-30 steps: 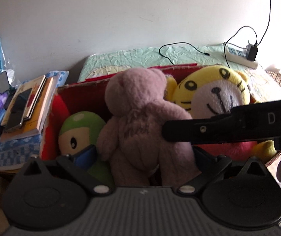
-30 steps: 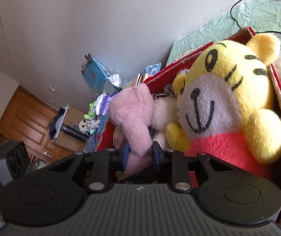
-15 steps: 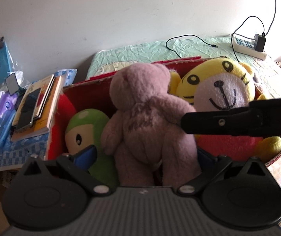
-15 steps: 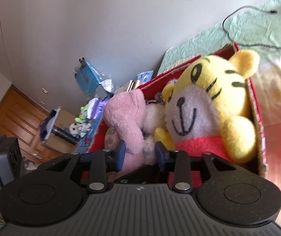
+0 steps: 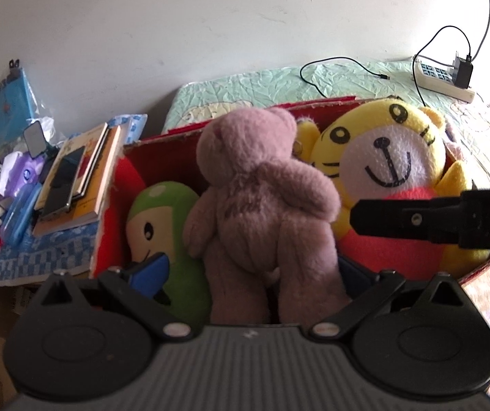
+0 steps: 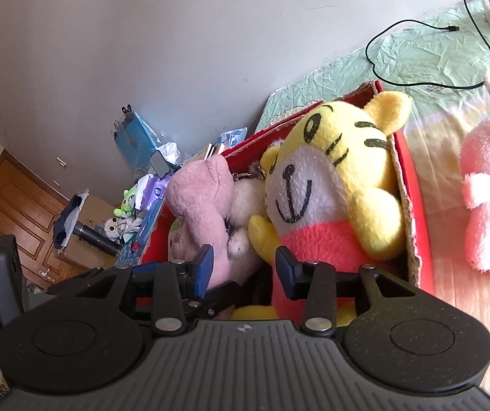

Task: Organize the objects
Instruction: 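Lower the teddy bear into the red box and open the right gripper, then move the right gripper back toward the white bunny on the bed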

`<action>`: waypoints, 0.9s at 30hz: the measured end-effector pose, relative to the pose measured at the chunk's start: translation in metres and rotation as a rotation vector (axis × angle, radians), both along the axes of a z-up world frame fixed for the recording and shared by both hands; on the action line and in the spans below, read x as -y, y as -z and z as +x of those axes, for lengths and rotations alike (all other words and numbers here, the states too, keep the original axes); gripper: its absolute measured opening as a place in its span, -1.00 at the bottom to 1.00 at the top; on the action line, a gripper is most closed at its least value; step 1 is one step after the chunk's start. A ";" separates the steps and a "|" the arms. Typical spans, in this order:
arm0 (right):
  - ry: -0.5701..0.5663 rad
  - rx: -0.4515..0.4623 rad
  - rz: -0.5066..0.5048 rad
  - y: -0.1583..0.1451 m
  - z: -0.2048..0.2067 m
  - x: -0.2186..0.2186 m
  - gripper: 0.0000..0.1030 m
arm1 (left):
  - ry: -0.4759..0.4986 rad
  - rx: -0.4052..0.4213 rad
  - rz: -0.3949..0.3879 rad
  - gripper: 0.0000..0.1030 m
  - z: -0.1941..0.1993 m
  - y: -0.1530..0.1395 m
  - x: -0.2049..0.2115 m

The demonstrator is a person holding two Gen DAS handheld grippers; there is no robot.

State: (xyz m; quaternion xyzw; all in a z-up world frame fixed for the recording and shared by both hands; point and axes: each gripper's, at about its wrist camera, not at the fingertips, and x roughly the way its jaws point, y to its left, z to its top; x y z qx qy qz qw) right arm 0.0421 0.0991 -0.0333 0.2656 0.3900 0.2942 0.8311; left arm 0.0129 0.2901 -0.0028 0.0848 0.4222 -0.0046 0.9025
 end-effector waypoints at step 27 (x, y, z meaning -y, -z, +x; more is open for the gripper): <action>-0.047 0.092 0.031 -0.019 -0.039 0.030 -0.04 | -0.083 0.064 0.066 0.95 -0.036 -0.032 0.034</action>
